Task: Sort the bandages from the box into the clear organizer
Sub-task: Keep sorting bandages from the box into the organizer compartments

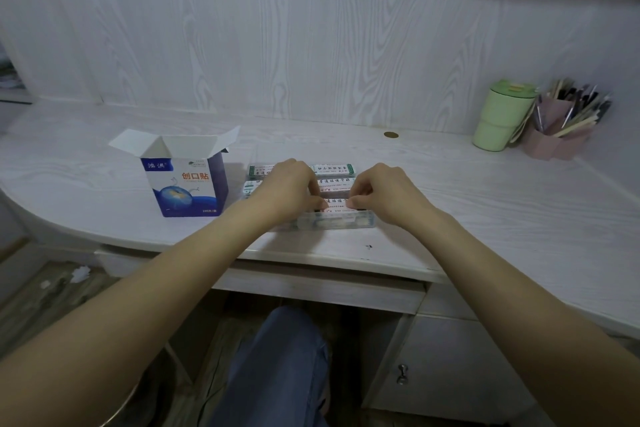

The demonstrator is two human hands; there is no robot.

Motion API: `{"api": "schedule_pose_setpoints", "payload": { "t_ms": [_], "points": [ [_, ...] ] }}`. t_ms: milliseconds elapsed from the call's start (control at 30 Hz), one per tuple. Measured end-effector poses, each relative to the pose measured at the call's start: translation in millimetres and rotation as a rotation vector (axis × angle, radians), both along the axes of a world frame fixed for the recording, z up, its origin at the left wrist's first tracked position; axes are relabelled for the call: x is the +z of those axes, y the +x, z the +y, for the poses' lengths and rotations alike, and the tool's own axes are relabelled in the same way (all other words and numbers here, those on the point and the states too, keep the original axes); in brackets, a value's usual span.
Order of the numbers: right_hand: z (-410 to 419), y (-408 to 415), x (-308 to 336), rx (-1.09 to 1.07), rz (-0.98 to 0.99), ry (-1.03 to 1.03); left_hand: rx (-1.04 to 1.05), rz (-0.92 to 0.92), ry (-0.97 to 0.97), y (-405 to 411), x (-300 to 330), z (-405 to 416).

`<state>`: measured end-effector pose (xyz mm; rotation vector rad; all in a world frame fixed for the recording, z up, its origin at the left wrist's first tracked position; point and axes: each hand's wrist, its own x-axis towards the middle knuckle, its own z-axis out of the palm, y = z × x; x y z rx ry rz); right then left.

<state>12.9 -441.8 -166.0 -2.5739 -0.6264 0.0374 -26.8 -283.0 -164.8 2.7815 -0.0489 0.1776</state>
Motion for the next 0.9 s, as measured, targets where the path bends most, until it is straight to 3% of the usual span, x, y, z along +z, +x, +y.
{"api": "schedule_pose_setpoints", "payload": {
  "t_ms": [533, 700, 900],
  "points": [
    [2, 0, 2, -0.006, 0.018, -0.054, -0.01, -0.036, 0.003, 0, -2, 1],
    [1, -2, 7, -0.014, 0.017, -0.045, 0.012, -0.124, -0.069, -2, 1, 6],
    [11, -8, 22, 0.006, -0.085, 0.06, 0.09, -0.364, -0.16, -15, 17, 27]
  ]
}}
